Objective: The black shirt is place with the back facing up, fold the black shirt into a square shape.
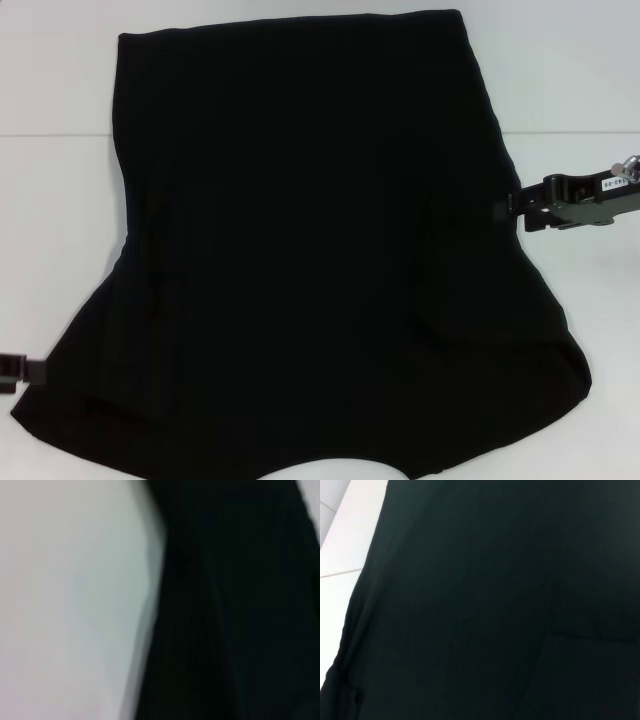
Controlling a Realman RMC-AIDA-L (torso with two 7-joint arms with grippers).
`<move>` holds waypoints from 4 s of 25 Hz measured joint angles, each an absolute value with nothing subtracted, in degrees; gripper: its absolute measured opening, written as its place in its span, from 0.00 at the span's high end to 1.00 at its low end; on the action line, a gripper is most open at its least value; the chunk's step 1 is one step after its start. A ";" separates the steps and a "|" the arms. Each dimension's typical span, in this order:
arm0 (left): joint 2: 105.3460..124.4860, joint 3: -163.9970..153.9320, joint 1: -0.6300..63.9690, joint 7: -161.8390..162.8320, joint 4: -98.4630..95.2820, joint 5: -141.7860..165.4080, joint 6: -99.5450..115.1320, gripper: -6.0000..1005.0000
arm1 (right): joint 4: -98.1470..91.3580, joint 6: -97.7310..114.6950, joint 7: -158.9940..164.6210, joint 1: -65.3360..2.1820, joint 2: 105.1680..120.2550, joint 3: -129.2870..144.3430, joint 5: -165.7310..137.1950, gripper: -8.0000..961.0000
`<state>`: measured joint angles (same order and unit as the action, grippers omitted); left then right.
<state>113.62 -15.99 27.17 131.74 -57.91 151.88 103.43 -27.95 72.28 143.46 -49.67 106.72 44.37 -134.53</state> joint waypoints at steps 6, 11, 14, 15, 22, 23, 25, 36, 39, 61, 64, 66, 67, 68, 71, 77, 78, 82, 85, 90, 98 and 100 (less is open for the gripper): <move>114.00 -16.00 26.92 132.61 -57.58 153.76 102.00 0.42 | -27.95 72.18 143.54 -49.38 106.71 43.97 -134.26 0.33; 114.34 -16.52 26.84 132.68 -54.67 154.12 98.41 0.42 | -27.95 72.13 143.54 -49.38 106.70 43.94 -134.22 0.33; 114.65 -16.59 26.64 132.64 -54.26 154.44 97.33 0.42 | -27.95 72.13 143.53 -49.35 106.69 43.93 -134.20 0.33; 114.73 -16.61 26.53 132.56 -54.21 154.53 96.88 0.42 | -27.95 72.15 143.53 -49.31 106.70 43.89 -134.20 0.33; 114.86 -16.60 25.78 131.13 -54.46 154.58 95.39 0.42 | -27.95 72.21 143.53 -49.04 106.70 43.61 -134.20 0.33; 114.86 -16.61 25.74 131.00 -54.49 154.59 95.38 0.42 | -27.95 72.22 143.52 -49.03 106.70 43.56 -134.20 0.33; 114.87 -16.61 25.64 130.73 -54.56 154.59 95.37 0.42 | -27.95 72.24 143.52 -49.02 106.70 43.36 -134.20 0.33; 115.29 -17.34 25.44 129.99 -54.28 154.60 95.64 0.42 | -27.95 72.42 143.58 -48.78 106.70 42.98 -134.21 0.33; 115.49 -17.88 25.35 130.02 -54.26 154.60 95.53 0.42 | -27.95 72.43 143.59 -48.74 106.70 42.97 -134.21 0.33; 116.82 -20.56 26.37 129.99 -52.88 154.24 96.33 0.42 | -27.95 72.77 143.61 -48.09 106.70 41.46 -134.11 0.33; 116.92 -20.57 26.86 129.91 -52.23 154.16 96.57 0.42 | -27.95 72.78 143.58 -48.08 106.69 41.46 -134.11 0.33; 116.96 -20.57 27.05 129.84 -51.99 154.15 96.82 0.42 | -27.95 72.78 143.57 -48.08 106.70 41.46 -134.12 0.33; 116.97 -20.57 27.15 129.82 -51.93 154.15 96.92 0.42 | -27.95 72.78 143.56 -48.08 106.70 41.46 -134.12 0.33; 116.98 -20.57 27.19 129.82 -51.92 154.15 96.93 0.42 | -27.95 72.78 143.56 -48.07 106.69 41.46 -134.12 0.33; 117.11 -20.57 27.57 129.84 -51.86 154.11 96.95 0.42 | -27.95 72.78 143.54 -48.07 106.69 41.44 -134.12 0.33; 117.30 -20.56 27.93 130.24 -51.76 154.08 97.03 0.42 | -27.95 72.77 143.47 -48.05 106.64 41.39 -134.12 0.33; 117.33 -20.56 27.94 130.27 -51.81 154.08 97.08 0.42 | -27.95 72.77 143.47 -48.03 106.62 41.38 -134.12 0.33; 117.43 -20.56 28.00 130.44 -52.14 154.11 97.64 0.48 | -27.95 72.80 143.46 -47.99 106.48 40.80 -134.12 0.33; 117.41 -20.56 28.14 130.48 -52.19 154.29 97.89 0.62 | -27.96 72.92 143.31 -47.98 106.40 40.28 -134.12 0.33; 117.15 -20.57 28.34 130.45 -52.21 154.38 98.18 0.77 | -28.10 73.53 142.97 -47.81 106.21 39.97 -134.12 0.33; 116.74 -20.18 28.94 128.62 -52.12 153.04 100.25 0.91 | -30.46 78.21 142.40 -46.21 106.15 40.54 -134.49 0.33; 116.44 -19.81 29.21 127.81 -52.07 150.98 102.14 0.92 | -31.20 80.70 141.91 -45.42 106.12 40.71 -134.60 0.33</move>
<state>116.44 -19.81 29.21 127.81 -52.07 150.98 102.14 -31.20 80.70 141.91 -45.42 106.12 40.71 -134.60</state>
